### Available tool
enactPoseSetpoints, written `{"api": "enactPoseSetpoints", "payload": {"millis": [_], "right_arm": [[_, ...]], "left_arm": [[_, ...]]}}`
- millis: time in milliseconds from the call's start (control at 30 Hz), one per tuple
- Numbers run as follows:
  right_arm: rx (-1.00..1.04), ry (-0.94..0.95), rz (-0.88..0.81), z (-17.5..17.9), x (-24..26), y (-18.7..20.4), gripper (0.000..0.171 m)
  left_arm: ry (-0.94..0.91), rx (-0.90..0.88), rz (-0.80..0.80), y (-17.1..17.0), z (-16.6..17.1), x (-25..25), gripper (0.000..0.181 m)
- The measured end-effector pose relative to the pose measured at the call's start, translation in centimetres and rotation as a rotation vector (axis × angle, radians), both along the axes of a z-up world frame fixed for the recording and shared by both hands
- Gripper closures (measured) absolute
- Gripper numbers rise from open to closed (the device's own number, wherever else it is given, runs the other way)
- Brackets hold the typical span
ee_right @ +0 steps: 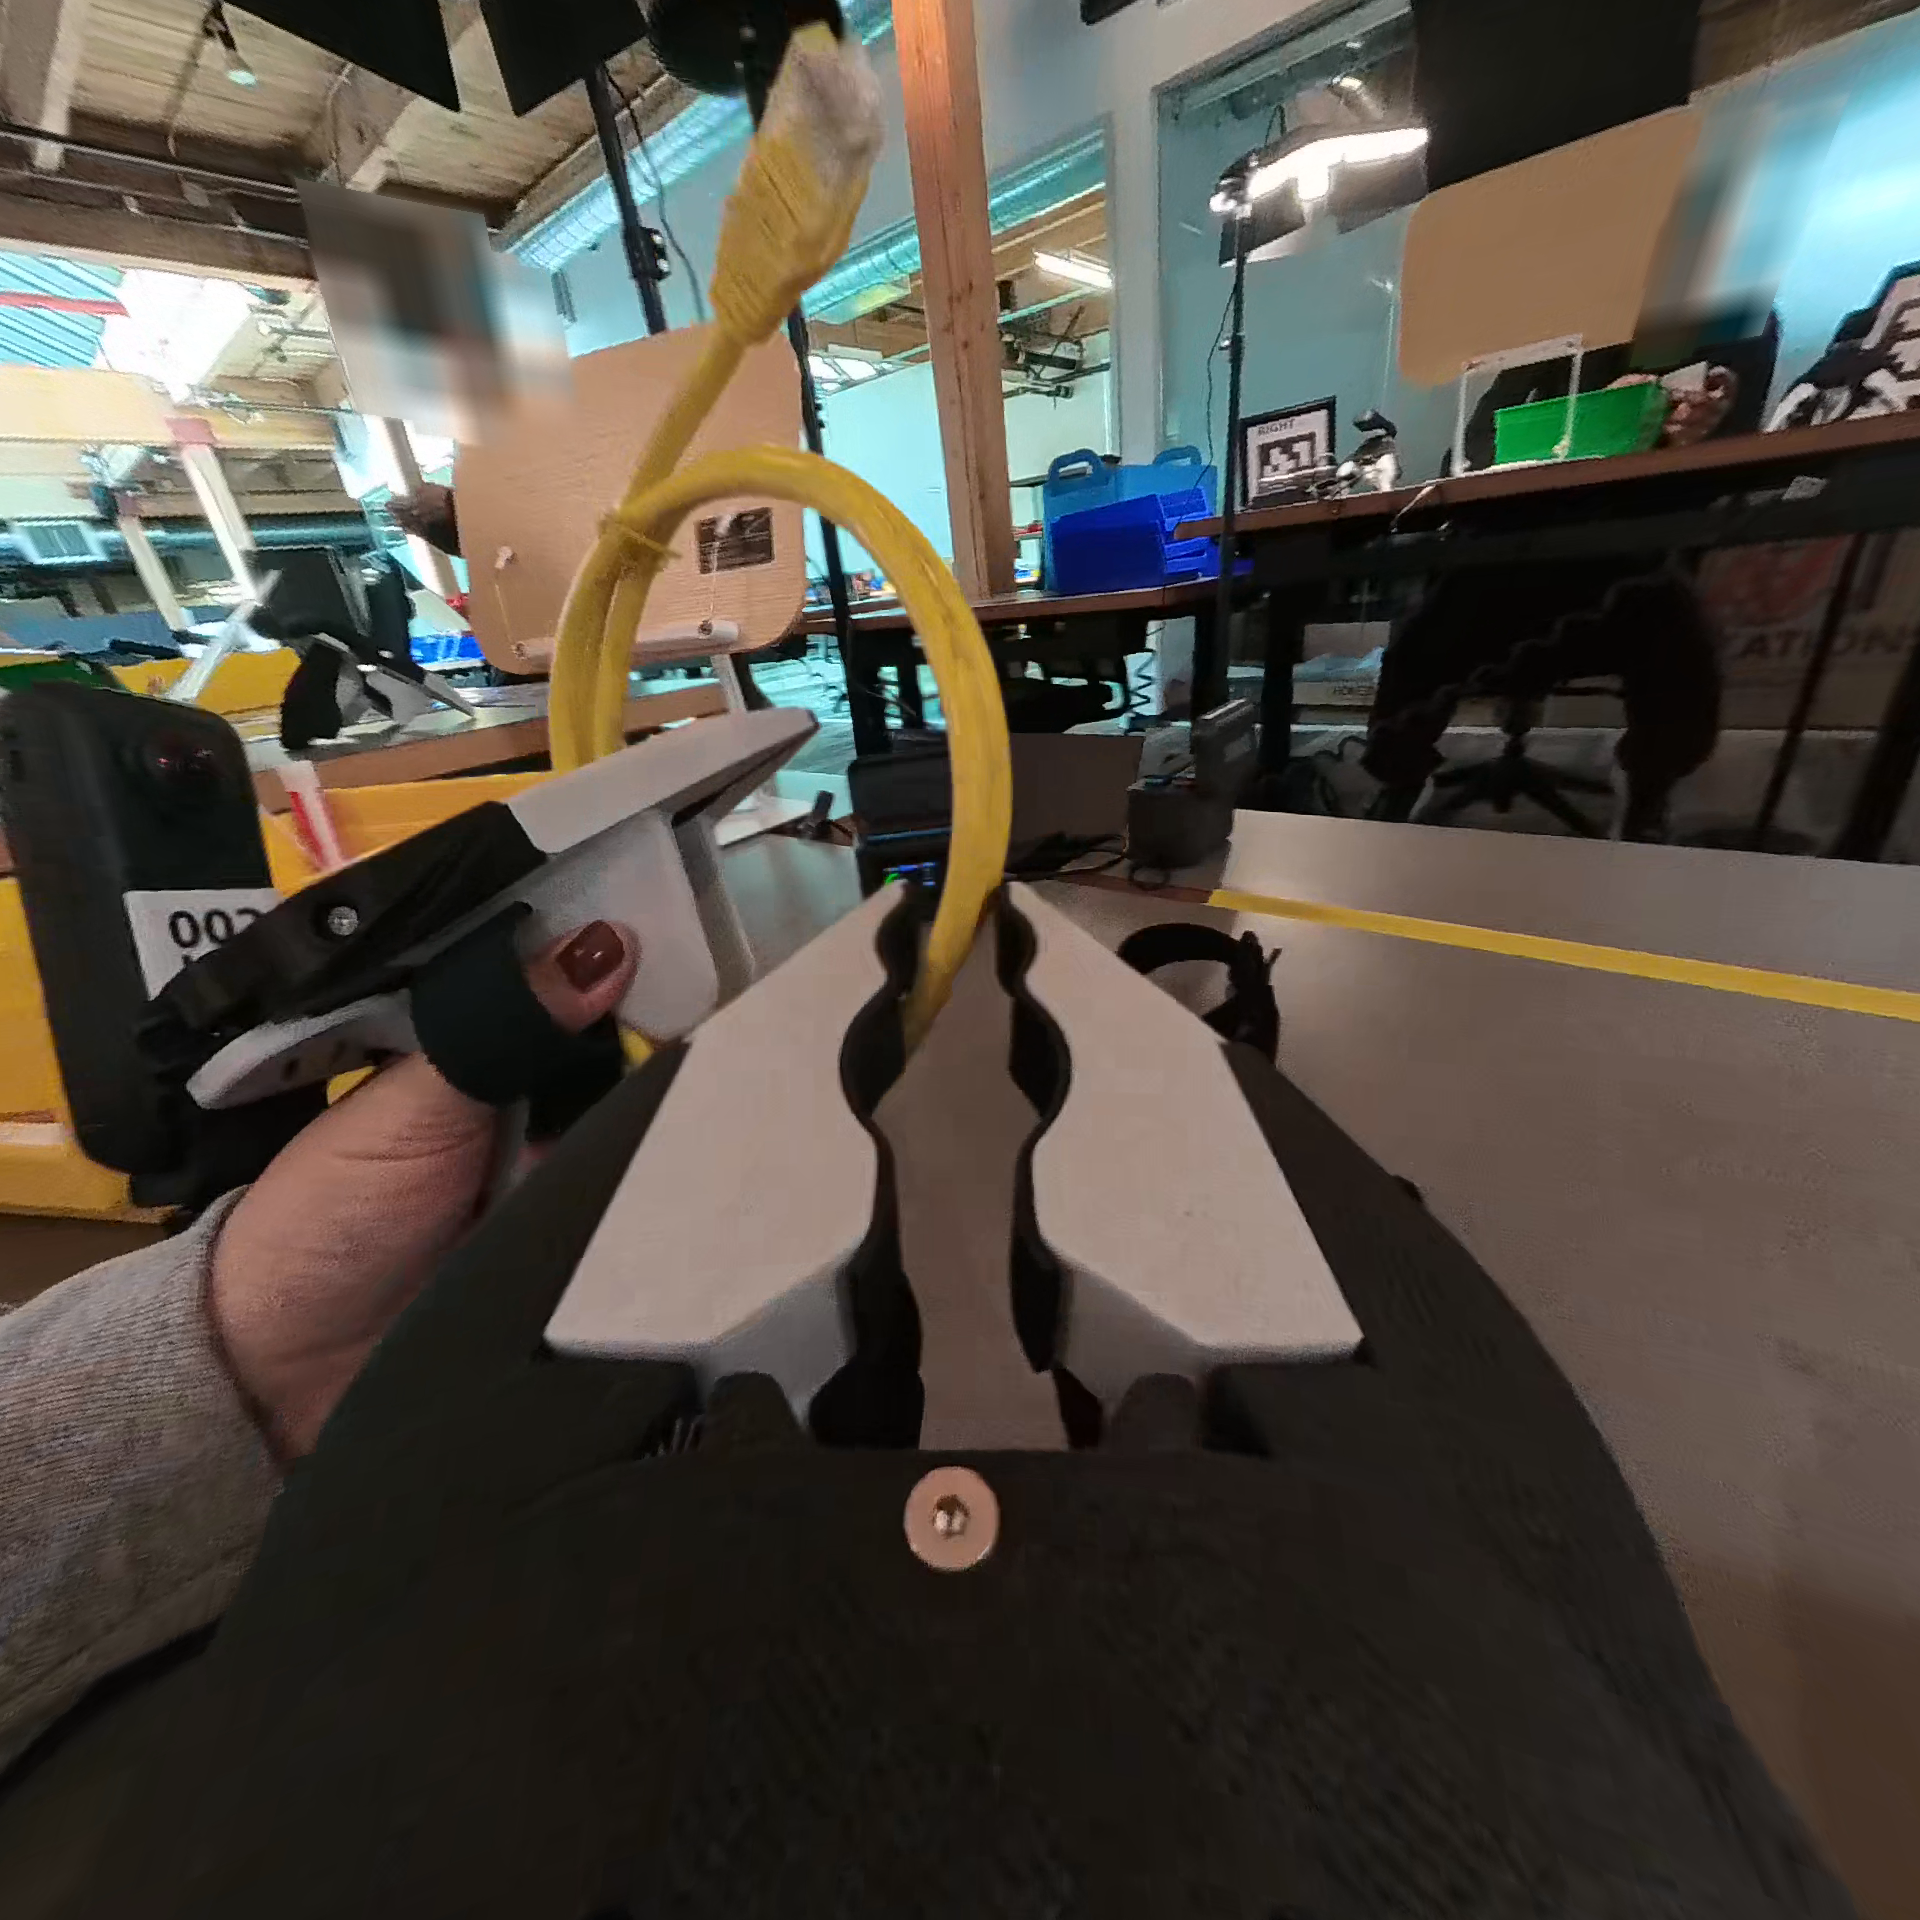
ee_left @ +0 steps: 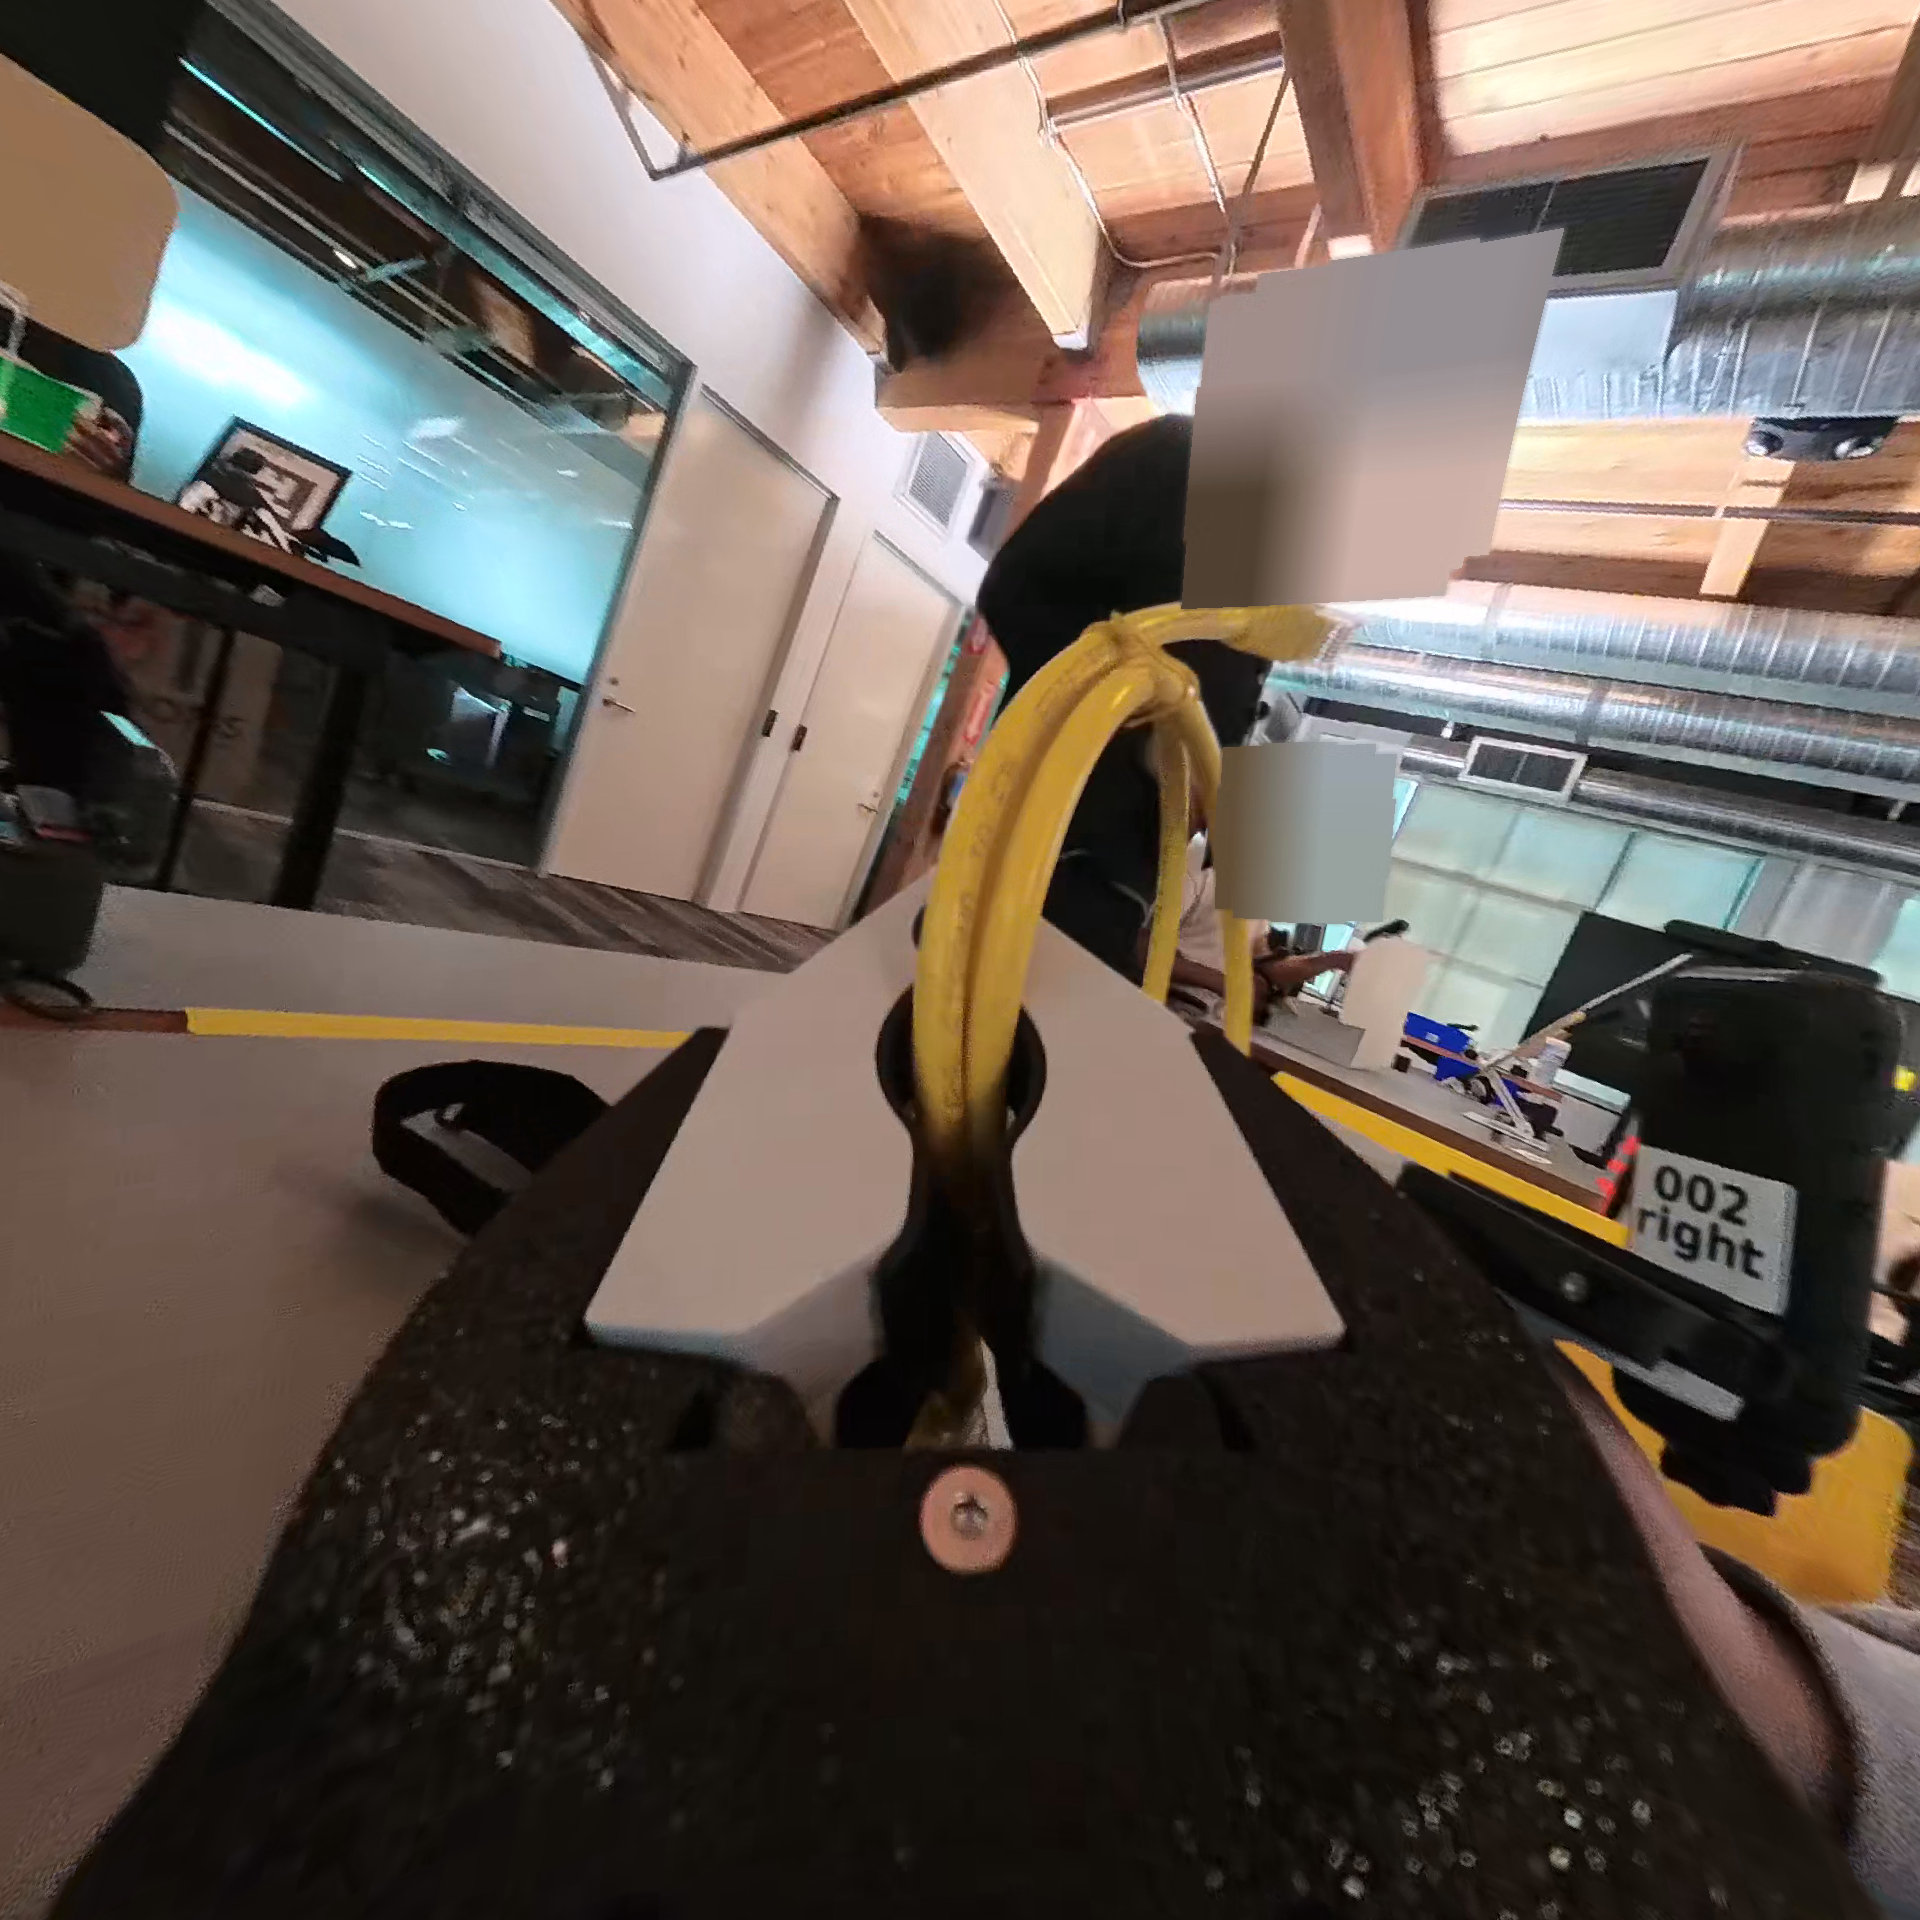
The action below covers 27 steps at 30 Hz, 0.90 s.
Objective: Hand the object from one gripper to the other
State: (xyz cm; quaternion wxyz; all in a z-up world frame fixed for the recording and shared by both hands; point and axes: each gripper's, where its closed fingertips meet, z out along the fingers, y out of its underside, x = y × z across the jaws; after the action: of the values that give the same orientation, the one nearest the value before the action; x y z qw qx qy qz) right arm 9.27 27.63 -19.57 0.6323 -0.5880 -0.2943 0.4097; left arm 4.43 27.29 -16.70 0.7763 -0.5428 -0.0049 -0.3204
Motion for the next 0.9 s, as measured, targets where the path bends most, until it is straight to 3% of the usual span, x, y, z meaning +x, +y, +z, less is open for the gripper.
{"api": "enactPoseSetpoints", "payload": {"millis": [67, 133, 267, 333, 500, 567, 633, 667, 800, 900], "right_arm": [[0.016, -0.028, -0.011, -0.1, 0.2, 0.4, 0.164], [0.027, -0.05, -0.042, -0.2, 0.6, 1.0, 0.165], [0.186, -0.189, -0.194, 0.0, 2.1, 2.6, 0.168], [0.287, -0.252, -0.248, 0.5, 2.6, 2.8, 0.168], [0.633, -0.42, -0.367, 2.1, 2.8, 1.6, 0.167], [0.753, -0.465, -0.383, 2.5, 2.5, 0.8, 0.168], [0.835, -0.496, -0.386, 2.6, 2.2, 0.1, 0.168], [0.856, -0.499, -0.385, 2.6, 2.1, -0.1, 0.168], [0.845, -0.441, -0.314, 2.4, 1.6, -0.7, 0.167], [0.731, -0.336, -0.135, 2.2, 0.8, -1.8, 0.137]], "left_arm": [[0.006, -0.022, -0.023, 0.2, -0.4, 0.3, 0.181], [0.079, -0.103, -0.008, 0.9, -1.6, 0.5, 0.159], [0.36, -0.365, 0.277, 3.0, -5.1, -2.4, 0.109], [0.502, -0.353, 0.364, 3.0, -4.9, -2.8, 0.102], [0.823, -0.257, 0.504, 2.4, -4.0, -1.9, 0.12], [0.875, -0.218, 0.496, 2.2, -3.9, -1.0, 0.133], [0.908, -0.191, 0.434, 2.0, -4.1, 0.2, 0.159], [0.914, -0.184, 0.403, 2.0, -4.3, 0.6, 0.178], [0.812, -0.211, 0.378, 2.2, -4.2, 0.0, 0.181], [0.691, -0.23, 0.363, 2.2, -4.0, -1.3, 0.181]]}}
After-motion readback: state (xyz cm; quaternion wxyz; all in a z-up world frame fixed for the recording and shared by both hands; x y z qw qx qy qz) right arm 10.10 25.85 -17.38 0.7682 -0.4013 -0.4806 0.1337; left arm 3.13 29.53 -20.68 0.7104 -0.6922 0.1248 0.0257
